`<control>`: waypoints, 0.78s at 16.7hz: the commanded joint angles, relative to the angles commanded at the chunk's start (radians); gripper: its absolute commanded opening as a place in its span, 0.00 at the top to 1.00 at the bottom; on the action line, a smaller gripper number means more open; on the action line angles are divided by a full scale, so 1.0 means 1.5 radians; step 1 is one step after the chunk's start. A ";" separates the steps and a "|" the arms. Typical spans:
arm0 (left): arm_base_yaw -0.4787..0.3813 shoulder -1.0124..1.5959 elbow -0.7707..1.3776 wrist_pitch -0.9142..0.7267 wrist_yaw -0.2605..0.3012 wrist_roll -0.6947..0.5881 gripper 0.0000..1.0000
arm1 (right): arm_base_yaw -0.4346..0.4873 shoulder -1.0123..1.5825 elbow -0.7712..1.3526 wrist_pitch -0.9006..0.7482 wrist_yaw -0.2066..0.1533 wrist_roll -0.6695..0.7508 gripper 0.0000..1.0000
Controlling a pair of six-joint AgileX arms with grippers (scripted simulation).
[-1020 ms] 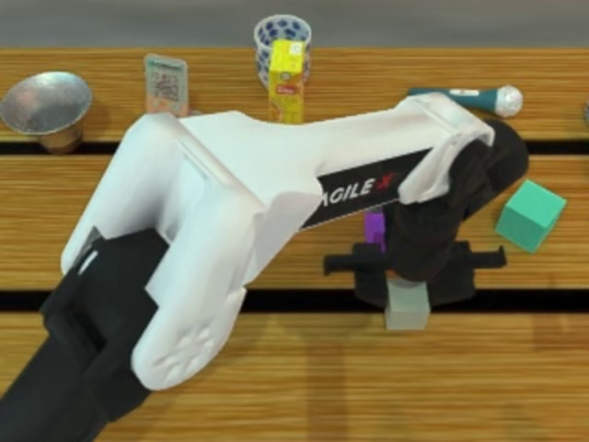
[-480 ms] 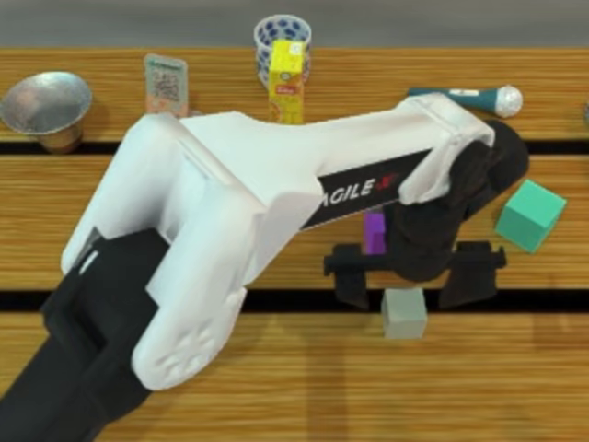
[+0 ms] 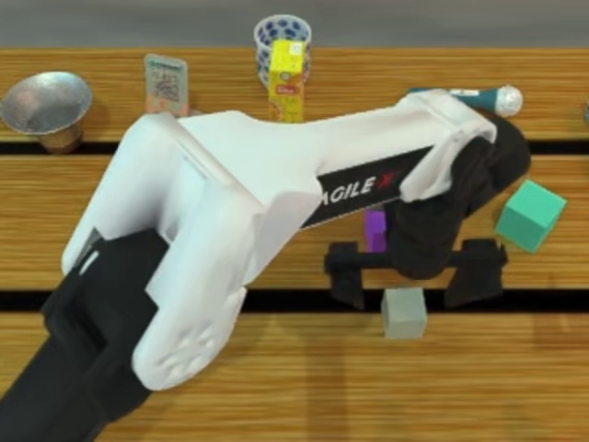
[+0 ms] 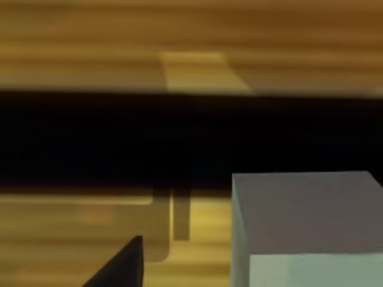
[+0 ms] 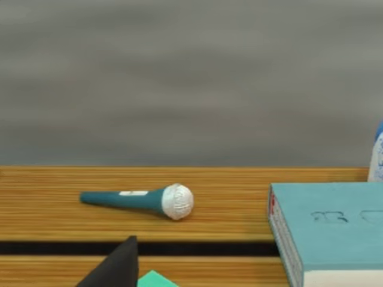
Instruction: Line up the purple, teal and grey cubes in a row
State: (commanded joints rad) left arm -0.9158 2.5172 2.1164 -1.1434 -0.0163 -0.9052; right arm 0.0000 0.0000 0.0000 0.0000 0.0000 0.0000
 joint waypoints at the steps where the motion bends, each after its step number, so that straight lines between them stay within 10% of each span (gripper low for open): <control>1: 0.001 -0.002 0.015 -0.016 0.000 -0.001 0.00 | 0.000 0.000 0.000 0.000 0.000 0.000 0.00; 13: 0.009 -0.026 0.125 -0.149 -0.001 -0.002 0.00 | 0.001 0.006 0.006 -0.004 0.000 -0.002 0.00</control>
State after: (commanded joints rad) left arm -0.9018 2.4777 2.3042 -1.3676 -0.0174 -0.9078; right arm 0.0011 0.0085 0.0085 -0.0054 -0.0003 -0.0037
